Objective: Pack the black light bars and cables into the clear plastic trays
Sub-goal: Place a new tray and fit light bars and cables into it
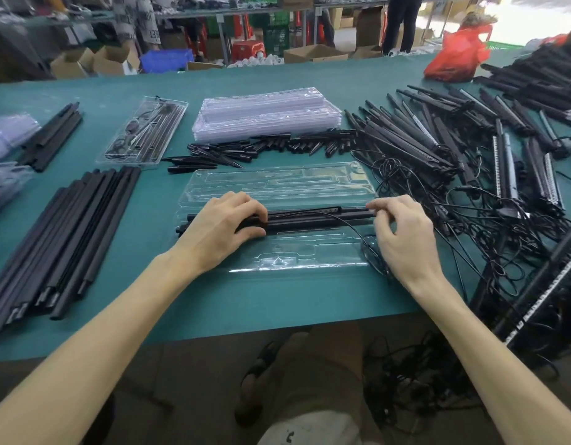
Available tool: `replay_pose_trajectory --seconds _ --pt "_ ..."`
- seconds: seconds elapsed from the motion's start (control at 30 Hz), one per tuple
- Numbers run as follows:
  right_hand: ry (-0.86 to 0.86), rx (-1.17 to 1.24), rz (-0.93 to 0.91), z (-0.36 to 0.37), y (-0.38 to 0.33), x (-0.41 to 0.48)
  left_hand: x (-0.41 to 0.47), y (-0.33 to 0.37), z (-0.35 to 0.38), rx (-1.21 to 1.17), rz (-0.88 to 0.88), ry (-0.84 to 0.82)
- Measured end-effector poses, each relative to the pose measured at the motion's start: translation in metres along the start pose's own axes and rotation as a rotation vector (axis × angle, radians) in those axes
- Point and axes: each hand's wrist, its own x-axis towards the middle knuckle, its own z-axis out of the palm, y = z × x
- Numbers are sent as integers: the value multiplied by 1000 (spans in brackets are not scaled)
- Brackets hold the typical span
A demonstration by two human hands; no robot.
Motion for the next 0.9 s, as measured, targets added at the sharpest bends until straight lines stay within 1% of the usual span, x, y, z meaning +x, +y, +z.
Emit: replay_pose_trajectory --seconds 0.1,0.2,0.37,0.43,0.57,0.73,0.9 --pt "-47 -112 -41 2 1 0 1 3 1 52 -12 17" --pt "-58 -152 -34 1 1 1 1 6 5 112 -24 39" --pt "-56 -165 -21 2 0 1 2 5 7 4 -127 80" --pt "-63 -168 -11 2 0 0 2 3 7 -39 -134 48" --pt "-62 -165 12 3 0 0 -1 1 5 -251 -218 -22" --pt "-64 -168 20 3 1 0 1 -2 1 -307 -260 -96" --pt "-57 -170 14 3 1 0 0 -3 -7 -317 -227 -186"
